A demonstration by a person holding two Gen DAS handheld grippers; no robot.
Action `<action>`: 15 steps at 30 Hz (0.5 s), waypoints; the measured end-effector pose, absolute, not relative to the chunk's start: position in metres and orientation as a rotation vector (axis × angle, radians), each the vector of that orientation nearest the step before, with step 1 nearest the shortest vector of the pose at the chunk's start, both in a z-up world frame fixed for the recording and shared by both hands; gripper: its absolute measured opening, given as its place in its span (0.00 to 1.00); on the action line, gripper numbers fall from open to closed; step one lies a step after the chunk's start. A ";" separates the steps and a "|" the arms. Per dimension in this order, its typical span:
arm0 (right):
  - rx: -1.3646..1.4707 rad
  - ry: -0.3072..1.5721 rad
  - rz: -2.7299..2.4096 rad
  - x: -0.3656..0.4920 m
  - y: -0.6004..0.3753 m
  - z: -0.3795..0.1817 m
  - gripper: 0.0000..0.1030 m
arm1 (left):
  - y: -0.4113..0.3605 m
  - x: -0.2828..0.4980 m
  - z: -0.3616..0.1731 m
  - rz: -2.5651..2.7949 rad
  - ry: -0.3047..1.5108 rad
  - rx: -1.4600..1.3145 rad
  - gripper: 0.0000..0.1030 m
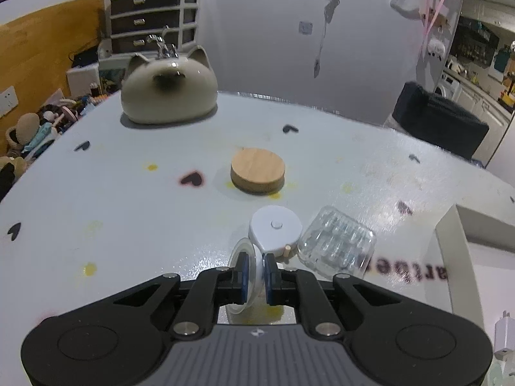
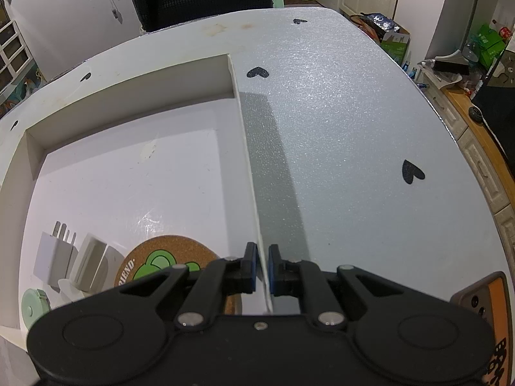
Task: Organize rigid objects
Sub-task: 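Carry the suction-cup hook into the tray and open the left tool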
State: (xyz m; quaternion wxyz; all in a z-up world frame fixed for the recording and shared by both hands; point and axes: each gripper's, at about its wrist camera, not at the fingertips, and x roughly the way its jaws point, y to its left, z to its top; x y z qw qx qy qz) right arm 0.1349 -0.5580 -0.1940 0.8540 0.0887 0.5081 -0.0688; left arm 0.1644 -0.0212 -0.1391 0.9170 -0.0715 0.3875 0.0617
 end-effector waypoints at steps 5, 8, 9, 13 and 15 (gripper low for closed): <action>0.184 1.067 -0.141 0.134 -0.559 -0.193 0.09 | -0.032 0.155 -0.125 0.095 0.769 -0.152 0.10; 0.184 1.065 -0.136 0.134 -0.559 -0.193 0.09 | -0.048 0.151 -0.115 0.048 0.758 -0.157 0.10; 0.185 1.065 -0.134 0.134 -0.559 -0.194 0.09 | -0.055 0.151 -0.111 0.027 0.753 -0.153 0.10; 0.193 1.062 -0.128 0.133 -0.561 -0.194 0.09 | -0.088 0.148 -0.098 -0.067 0.733 -0.135 0.10; 0.191 1.061 -0.123 0.133 -0.561 -0.195 0.08 | -0.108 0.148 -0.092 -0.121 0.727 -0.123 0.10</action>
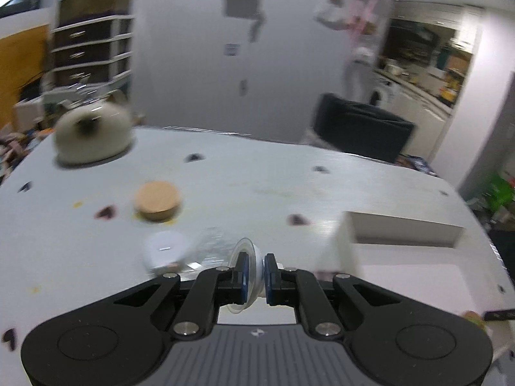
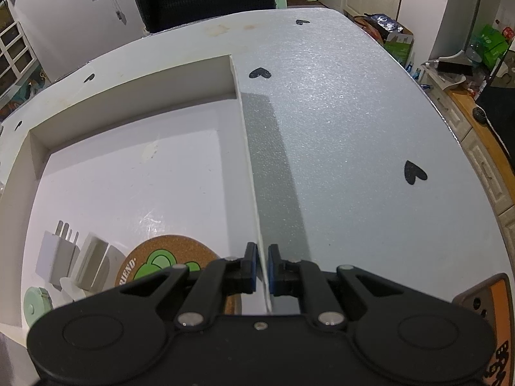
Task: Organize rigid objects
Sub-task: 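Carry the suction-cup hook into the tray and open the left tool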
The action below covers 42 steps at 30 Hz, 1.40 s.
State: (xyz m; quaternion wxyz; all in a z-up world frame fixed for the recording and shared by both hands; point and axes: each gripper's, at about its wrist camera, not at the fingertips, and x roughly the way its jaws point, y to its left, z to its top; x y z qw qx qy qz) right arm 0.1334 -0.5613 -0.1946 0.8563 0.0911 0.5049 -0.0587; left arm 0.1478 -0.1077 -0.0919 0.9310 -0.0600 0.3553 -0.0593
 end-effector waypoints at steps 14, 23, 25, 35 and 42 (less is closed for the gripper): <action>0.166 1.075 -0.078 0.137 -0.564 -0.195 0.07 | -0.227 0.152 -0.094 -0.362 0.778 -0.098 0.10; 0.169 1.070 -0.043 0.135 -0.569 -0.197 0.06 | -0.267 0.162 -0.125 -0.478 0.948 0.005 0.10; 0.176 1.068 -0.036 0.135 -0.571 -0.197 0.06 | -0.269 0.166 -0.127 -0.524 0.976 0.038 0.10; 0.193 1.060 -0.024 0.135 -0.575 -0.199 0.06 | -0.254 0.193 -0.147 -0.624 1.100 -0.101 0.10; 0.196 1.060 -0.024 0.135 -0.575 -0.200 0.06 | -0.252 0.207 -0.152 -0.625 1.117 -0.089 0.14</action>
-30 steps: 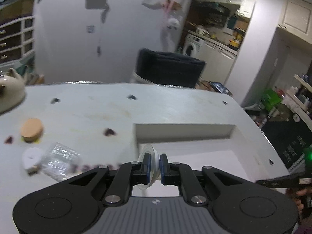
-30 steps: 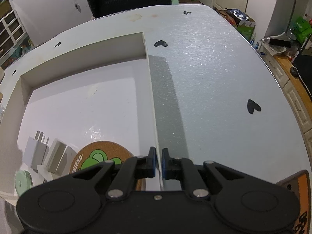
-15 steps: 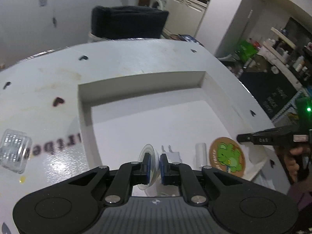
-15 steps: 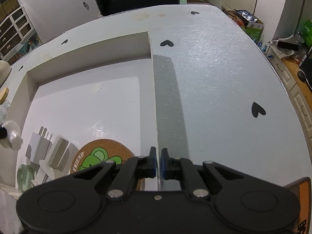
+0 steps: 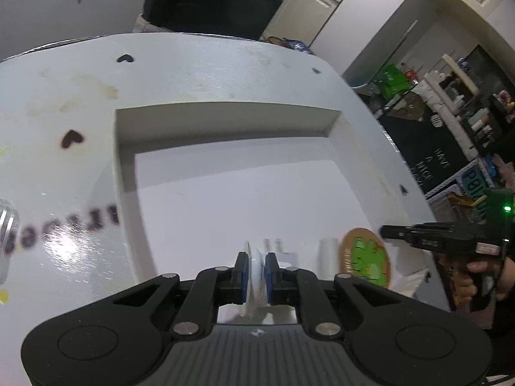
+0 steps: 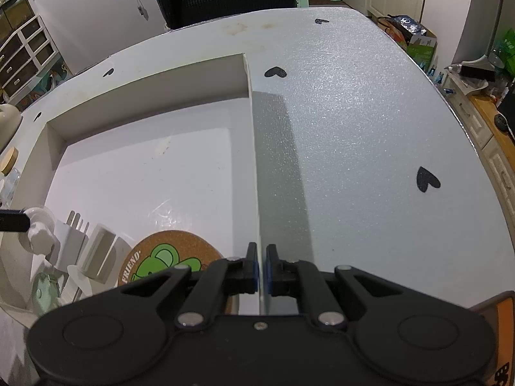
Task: Organize rigid objects
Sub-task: 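Carry the suction-cup hook into the tray and open the left tool, then move the open left tool back to the clear plastic box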
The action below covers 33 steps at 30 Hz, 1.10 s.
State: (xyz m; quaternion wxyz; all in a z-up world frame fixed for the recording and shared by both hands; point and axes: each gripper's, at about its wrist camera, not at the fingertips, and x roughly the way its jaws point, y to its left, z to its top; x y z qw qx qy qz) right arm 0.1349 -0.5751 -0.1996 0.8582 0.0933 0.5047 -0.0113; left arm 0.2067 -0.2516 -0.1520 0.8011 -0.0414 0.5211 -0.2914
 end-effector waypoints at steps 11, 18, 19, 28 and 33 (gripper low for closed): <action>0.200 1.063 -0.029 0.135 -0.575 -0.200 0.07 | -0.250 0.208 -0.148 -0.486 1.053 0.181 0.30; 0.200 1.066 -0.034 0.135 -0.575 -0.200 0.07 | -0.251 0.198 -0.138 -0.502 1.030 0.179 0.53; 0.200 1.066 -0.035 0.135 -0.575 -0.200 0.07 | -0.252 0.196 -0.136 -0.504 1.023 0.176 0.61; 0.195 1.069 -0.035 0.135 -0.575 -0.199 0.07 | -0.258 0.178 -0.114 -0.520 0.964 0.172 0.88; 0.191 1.070 -0.033 0.135 -0.574 -0.199 0.07 | -0.252 0.167 -0.107 -0.509 0.949 0.155 0.94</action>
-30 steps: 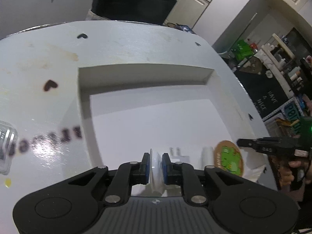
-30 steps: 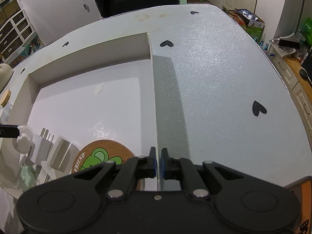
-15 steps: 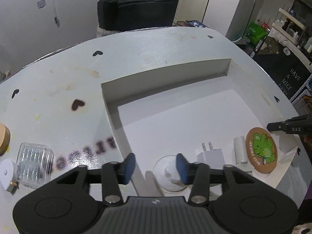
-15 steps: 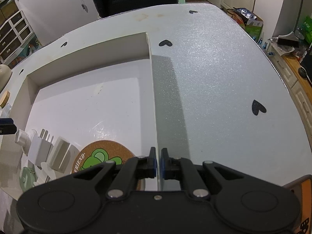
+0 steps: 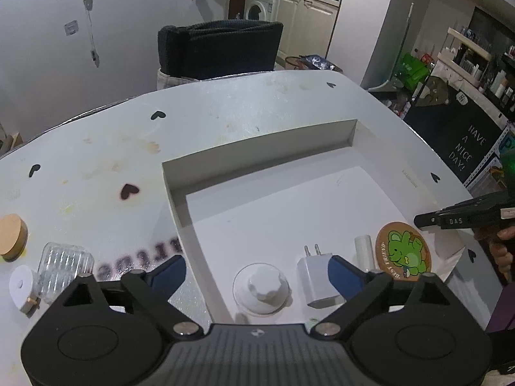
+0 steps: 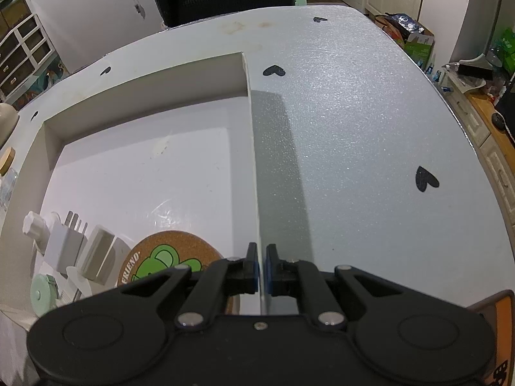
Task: Organize rigid objects
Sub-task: 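Move the open left tool back to the clear plastic box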
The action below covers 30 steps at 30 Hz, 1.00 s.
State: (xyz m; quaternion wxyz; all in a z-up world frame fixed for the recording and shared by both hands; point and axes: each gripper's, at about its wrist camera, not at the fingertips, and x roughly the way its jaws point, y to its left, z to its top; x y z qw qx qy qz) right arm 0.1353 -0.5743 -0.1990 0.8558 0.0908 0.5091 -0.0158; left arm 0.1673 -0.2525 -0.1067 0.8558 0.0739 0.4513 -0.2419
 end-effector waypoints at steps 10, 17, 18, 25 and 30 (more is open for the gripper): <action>0.154 1.071 -0.030 0.135 -0.569 -0.198 0.06 | -0.231 0.147 -0.102 -0.488 0.931 0.126 1.00; 0.138 1.074 -0.042 0.135 -0.565 -0.196 0.06 | -0.207 0.141 -0.103 -0.463 0.904 0.099 1.00; 0.139 1.073 -0.045 0.135 -0.565 -0.196 0.06 | -0.203 0.141 -0.104 -0.457 0.899 0.095 1.00; 0.139 1.073 -0.055 0.135 -0.562 -0.195 0.06 | -0.169 0.138 -0.114 -0.392 0.881 0.042 1.00; 0.132 1.074 -0.060 0.135 -0.561 -0.195 0.07 | -0.146 0.137 -0.128 -0.331 0.895 -0.006 1.00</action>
